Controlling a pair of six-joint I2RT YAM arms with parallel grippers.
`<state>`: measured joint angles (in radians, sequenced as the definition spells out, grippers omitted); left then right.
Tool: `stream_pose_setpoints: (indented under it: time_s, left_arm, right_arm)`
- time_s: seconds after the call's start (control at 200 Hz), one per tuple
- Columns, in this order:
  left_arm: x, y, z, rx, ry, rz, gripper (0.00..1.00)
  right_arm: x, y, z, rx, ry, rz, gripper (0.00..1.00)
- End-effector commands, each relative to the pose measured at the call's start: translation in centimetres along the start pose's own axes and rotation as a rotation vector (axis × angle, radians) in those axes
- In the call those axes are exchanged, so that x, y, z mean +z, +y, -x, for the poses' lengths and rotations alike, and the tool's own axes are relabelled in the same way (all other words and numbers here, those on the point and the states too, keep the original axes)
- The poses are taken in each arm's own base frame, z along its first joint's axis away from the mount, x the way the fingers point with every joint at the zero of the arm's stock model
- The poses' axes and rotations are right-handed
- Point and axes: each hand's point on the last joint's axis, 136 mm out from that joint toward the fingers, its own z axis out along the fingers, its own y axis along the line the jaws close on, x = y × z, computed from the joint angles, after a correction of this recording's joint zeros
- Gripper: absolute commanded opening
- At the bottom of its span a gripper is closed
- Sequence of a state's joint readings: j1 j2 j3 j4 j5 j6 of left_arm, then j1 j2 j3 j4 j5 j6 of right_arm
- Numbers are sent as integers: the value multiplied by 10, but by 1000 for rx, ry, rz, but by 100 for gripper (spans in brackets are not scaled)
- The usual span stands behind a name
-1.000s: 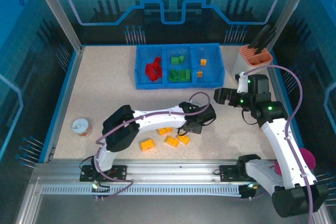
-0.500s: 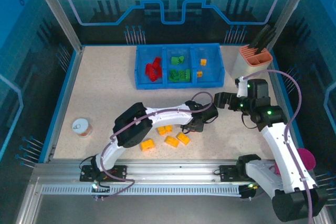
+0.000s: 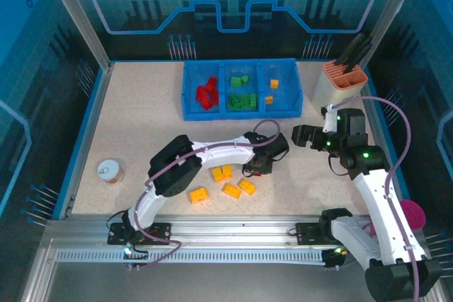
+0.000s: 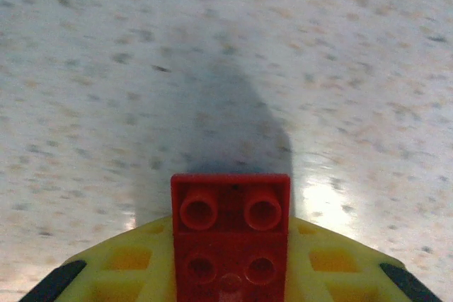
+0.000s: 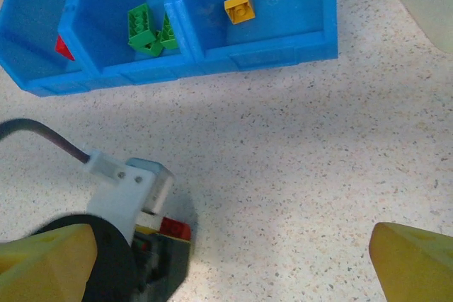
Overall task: Sort the legos into containers by color
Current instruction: Pick up the lego from the middle-left of the table, then place the lego in the container.
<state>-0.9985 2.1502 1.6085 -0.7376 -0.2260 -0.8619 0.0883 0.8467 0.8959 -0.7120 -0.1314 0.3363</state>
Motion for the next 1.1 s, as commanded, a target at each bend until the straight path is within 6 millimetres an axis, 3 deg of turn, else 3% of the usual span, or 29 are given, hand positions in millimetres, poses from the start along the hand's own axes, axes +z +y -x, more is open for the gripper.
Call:
stream_pose_setpoints:
  time_s: [0.0,0.245,0.45,0.62,0.771,0.886,1.096]
  left_arm:
    - [-32,31,32,-46,-42,-2,20]
    - [-121,81,136,-85,-269,-65,19]
    - [-139,148,221,-186,-380,-53,19]
    - [-130,187,282,-276,-447,-49,18]
    - [-97,202,320,-312,-426,-62,18]
    - [-67,210,332,-336,-386,-63,18]
    - [-35,220,334,-384,-350,-71,23]
  right_arm:
    - [0,-9,-19,19,40,-20,100]
    - [24,11,-58,57,167,99,100]
    - [42,51,-81,-165,245,155,100]
    - [59,72,-102,-360,335,136,100]
    - [72,90,-122,-531,407,120,99]
    - [88,91,-137,-634,453,63,99]
    - [115,103,-161,-713,511,86,98]
